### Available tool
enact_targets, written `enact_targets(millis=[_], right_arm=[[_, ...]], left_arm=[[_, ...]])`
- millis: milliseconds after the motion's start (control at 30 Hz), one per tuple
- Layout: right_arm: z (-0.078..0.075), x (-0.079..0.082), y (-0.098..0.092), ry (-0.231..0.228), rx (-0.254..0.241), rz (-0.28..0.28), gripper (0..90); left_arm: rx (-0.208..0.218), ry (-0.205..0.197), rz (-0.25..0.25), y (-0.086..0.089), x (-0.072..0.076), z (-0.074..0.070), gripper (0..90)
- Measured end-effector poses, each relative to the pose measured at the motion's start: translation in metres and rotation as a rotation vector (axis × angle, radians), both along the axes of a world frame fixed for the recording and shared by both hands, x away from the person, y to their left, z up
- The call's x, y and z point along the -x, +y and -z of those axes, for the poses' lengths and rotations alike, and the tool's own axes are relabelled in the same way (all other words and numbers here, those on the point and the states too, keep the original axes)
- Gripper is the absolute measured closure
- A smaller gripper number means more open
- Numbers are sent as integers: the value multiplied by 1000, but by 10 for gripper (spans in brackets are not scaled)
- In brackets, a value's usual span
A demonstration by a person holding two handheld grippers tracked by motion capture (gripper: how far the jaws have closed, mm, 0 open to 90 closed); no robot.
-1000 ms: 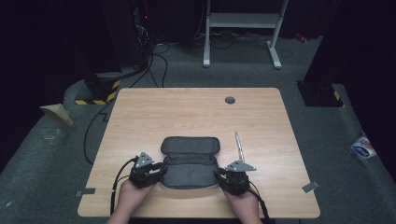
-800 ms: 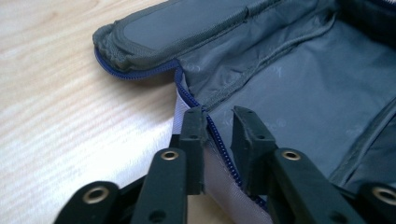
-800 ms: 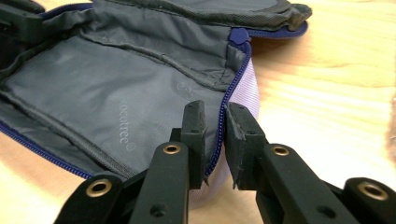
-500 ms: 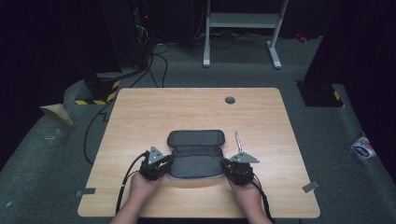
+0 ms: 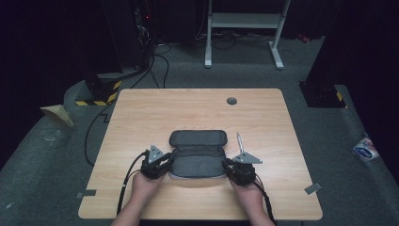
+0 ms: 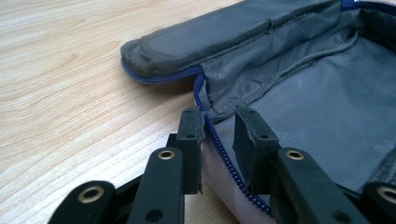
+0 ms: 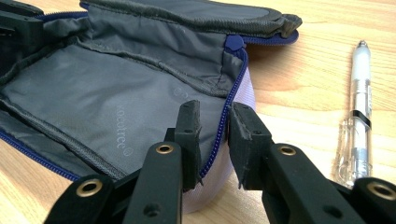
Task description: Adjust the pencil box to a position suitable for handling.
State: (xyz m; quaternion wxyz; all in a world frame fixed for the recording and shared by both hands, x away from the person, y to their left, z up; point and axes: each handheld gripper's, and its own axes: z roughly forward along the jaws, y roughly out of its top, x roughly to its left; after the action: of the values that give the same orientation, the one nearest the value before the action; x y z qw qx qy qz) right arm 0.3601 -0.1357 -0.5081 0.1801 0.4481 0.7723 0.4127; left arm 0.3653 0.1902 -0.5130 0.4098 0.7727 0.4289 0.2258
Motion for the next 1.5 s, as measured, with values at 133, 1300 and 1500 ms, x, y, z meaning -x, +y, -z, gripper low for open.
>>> enact_targets(millis=[133, 1300, 1500], right_arm=[[-3, 2, -1, -3, -22, 4, 693], [-16, 4, -26, -71, -59, 22, 589], [-15, -4, -42, -62, -47, 67, 585]], left_arm=[[6, -13, -4, 1, 0, -2, 709], [-45, 55, -148, 58, 0, 4, 591], [-66, 92, -180, 70, -2, 11, 545]])
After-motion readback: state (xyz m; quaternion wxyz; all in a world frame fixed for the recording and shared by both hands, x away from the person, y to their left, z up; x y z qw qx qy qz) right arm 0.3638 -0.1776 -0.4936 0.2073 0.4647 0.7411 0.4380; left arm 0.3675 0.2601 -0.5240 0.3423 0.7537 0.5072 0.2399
